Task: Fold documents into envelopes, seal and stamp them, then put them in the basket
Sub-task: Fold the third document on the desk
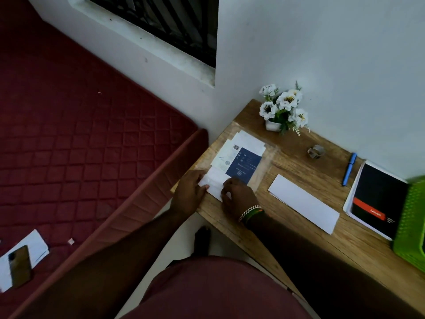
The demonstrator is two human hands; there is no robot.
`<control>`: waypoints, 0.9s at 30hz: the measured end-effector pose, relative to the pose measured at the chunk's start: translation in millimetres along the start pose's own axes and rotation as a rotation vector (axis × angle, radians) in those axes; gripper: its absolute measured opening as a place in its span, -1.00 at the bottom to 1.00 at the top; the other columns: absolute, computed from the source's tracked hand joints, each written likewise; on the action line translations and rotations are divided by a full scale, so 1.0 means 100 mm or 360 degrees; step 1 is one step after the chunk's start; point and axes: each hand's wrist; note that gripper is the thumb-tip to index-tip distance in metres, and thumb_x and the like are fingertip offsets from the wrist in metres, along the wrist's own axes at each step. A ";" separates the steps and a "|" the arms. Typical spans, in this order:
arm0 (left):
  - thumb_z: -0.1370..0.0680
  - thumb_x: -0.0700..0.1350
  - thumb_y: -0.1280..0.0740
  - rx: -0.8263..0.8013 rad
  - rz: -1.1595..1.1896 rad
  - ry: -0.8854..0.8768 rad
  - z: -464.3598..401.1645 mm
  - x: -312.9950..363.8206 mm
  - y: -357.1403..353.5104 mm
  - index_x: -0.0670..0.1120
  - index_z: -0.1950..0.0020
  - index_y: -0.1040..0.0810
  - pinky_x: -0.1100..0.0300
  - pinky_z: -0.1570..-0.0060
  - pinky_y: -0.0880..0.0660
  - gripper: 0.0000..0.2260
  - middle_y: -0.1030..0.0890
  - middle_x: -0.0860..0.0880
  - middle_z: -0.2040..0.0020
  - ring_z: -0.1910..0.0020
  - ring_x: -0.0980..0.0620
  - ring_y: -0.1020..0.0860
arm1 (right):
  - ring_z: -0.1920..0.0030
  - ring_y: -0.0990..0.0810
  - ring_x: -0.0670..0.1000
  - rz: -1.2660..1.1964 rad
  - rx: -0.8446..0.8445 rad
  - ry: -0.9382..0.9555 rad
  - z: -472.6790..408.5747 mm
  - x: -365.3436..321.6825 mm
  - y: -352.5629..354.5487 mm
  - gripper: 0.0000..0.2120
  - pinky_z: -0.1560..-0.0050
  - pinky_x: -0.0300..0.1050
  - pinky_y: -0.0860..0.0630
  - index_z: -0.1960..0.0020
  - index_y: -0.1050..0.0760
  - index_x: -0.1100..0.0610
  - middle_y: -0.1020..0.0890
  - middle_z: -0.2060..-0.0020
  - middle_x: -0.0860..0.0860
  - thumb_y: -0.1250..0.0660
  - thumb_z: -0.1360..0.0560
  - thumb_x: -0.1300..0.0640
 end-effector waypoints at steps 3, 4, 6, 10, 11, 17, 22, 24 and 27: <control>-0.60 -0.11 -0.25 0.0068 0.0031 -0.0069 0.03 0.07 0.00 -0.16 -0.25 -0.57 0.11 -0.21 -0.45 -0.72 -0.60 -0.07 -0.13 -0.12 0.07 -0.51 | -0.11 -0.54 0.03 0.0054 -0.0038 0.0019 0.00 0.02 -0.01 -0.74 -0.16 0.01 -0.53 -0.06 -0.59 0.06 -0.56 -0.14 -0.01 -0.40 -0.49 -0.09; -0.59 -0.10 -0.21 0.0084 0.0054 -0.0080 0.04 0.10 0.00 -0.17 -0.24 -0.57 0.16 -0.20 -0.44 -0.70 -0.59 -0.05 -0.12 -0.11 0.08 -0.52 | -0.12 -0.53 0.03 0.0102 -0.0063 0.0029 0.00 0.03 -0.02 -0.69 -0.16 0.01 -0.52 -0.08 -0.57 0.04 -0.55 -0.15 -0.02 -0.42 -0.45 -0.13; -0.56 -0.08 -0.16 0.0105 0.0115 -0.0074 0.05 0.14 0.00 -0.18 -0.23 -0.58 0.18 -0.19 -0.46 -0.66 -0.59 -0.02 -0.10 -0.09 0.04 -0.55 | -0.15 -0.52 0.03 0.0175 -0.0082 0.0036 -0.01 0.03 -0.02 -0.66 -0.17 0.02 -0.52 -0.10 -0.56 0.02 -0.54 -0.16 -0.02 -0.43 -0.43 -0.16; -0.50 -0.20 -0.20 0.0108 0.0152 -0.0026 0.05 0.08 -0.01 -0.15 -0.25 -0.54 0.07 -0.20 -0.49 -0.66 -0.54 0.00 -0.13 -0.12 0.05 -0.53 | -0.13 -0.54 0.04 0.0163 -0.0014 0.0055 -0.02 0.01 -0.02 -0.75 -0.10 0.01 -0.54 -0.03 -0.62 0.07 -0.56 -0.12 -0.01 -0.36 -0.50 -0.09; -0.49 -0.25 -0.24 0.0094 0.0153 0.0005 0.04 0.05 -0.02 -0.16 -0.26 -0.54 0.00 -0.21 -0.50 -0.66 -0.54 -0.02 -0.15 -0.15 0.02 -0.53 | -0.10 -0.55 0.05 0.0133 0.0005 0.0058 -0.01 0.02 -0.01 -0.76 -0.06 -0.01 -0.55 0.01 -0.63 0.10 -0.57 -0.11 0.01 -0.33 -0.52 -0.05; -0.37 -0.04 -0.55 0.0015 -0.0004 0.0097 0.02 0.05 -0.08 -0.07 -0.33 -0.50 0.02 -0.25 -0.46 -0.44 -0.52 0.01 -0.27 -0.24 0.02 -0.47 | -0.05 -0.57 0.04 -0.0100 0.0079 0.0050 -0.06 0.06 0.02 -0.82 0.00 -0.17 -0.43 0.02 -0.61 0.11 -0.61 -0.05 0.04 -0.30 -0.56 0.03; -0.41 0.02 -0.55 -0.0022 -0.0068 0.0027 -0.03 0.07 -0.10 -0.07 -0.35 -0.49 -0.12 -0.26 -0.44 -0.44 -0.58 -0.02 -0.29 -0.26 -0.05 -0.53 | -0.09 -0.54 0.04 -0.0159 0.0168 0.0248 0.05 0.00 0.07 -0.80 -0.09 -0.03 -0.53 0.01 -0.61 0.13 -0.60 -0.09 0.06 -0.31 -0.57 0.02; -0.41 0.05 -0.53 -0.0042 -0.0084 0.0056 -0.06 0.06 -0.10 -0.02 -0.35 -0.49 -0.10 -0.25 -0.47 -0.45 -0.59 0.01 -0.29 -0.24 -0.02 -0.55 | -0.09 -0.54 0.04 -0.0188 0.0270 0.0305 0.12 -0.04 0.09 -0.80 -0.10 0.01 -0.53 0.02 -0.61 0.11 -0.62 -0.08 0.06 -0.29 -0.57 0.01; -0.45 0.18 -0.45 -0.0092 -0.0090 0.0251 -0.12 0.10 -0.10 -0.03 -0.42 -0.44 0.15 -0.24 -0.46 -0.40 -0.59 0.00 -0.29 -0.25 -0.01 -0.55 | -0.01 -0.56 0.01 -0.0293 0.0394 0.0347 0.18 -0.10 0.19 -0.81 -0.03 0.02 -0.54 0.02 -0.57 0.09 -0.64 0.01 0.03 -0.25 -0.59 0.01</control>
Point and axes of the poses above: each hand's wrist, its own z-axis away from the middle knuckle, its own y-axis out of the back of the hand, x = y × z
